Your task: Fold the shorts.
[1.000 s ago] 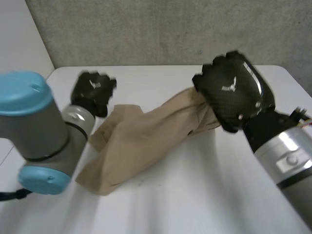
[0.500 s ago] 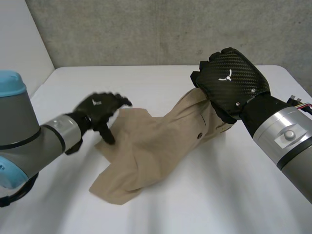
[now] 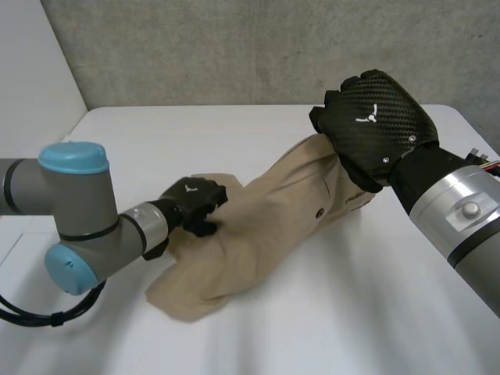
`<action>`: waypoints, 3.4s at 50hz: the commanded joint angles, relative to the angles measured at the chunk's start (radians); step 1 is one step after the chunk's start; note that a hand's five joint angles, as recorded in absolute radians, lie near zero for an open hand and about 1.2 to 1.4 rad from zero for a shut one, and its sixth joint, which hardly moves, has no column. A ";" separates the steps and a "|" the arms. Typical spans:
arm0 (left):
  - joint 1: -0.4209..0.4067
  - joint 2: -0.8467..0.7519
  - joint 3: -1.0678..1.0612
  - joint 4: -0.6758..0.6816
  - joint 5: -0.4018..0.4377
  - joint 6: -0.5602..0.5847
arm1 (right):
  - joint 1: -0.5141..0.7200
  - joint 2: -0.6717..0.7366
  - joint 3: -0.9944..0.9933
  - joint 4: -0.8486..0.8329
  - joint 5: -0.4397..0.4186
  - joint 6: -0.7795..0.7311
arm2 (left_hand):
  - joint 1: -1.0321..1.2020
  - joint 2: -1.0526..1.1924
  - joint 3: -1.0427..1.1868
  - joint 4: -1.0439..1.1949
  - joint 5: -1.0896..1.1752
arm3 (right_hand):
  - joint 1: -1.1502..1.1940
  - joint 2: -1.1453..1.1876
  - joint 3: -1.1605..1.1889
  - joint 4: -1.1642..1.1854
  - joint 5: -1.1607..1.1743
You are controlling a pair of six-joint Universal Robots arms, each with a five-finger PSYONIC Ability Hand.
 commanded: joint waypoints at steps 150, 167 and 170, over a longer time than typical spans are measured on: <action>-0.017 -0.272 0.282 0.050 -0.201 0.365 | -0.010 0.340 0.146 0.247 0.235 -0.248 | 0.255 0.210 0.218 0.206 0.262 | 0.426 0.226 0.220 0.208 0.244; -0.063 -0.090 0.085 0.030 -0.571 0.455 | -0.009 0.337 0.154 0.248 0.240 -0.246 | 0.255 0.210 0.218 0.206 0.262 | 0.426 0.226 0.220 0.208 0.244; -0.080 -0.079 0.065 0.027 -0.582 0.478 | -0.009 0.337 0.155 0.248 0.240 -0.245 | 0.255 0.210 0.218 0.206 0.262 | 0.426 0.226 0.220 0.208 0.244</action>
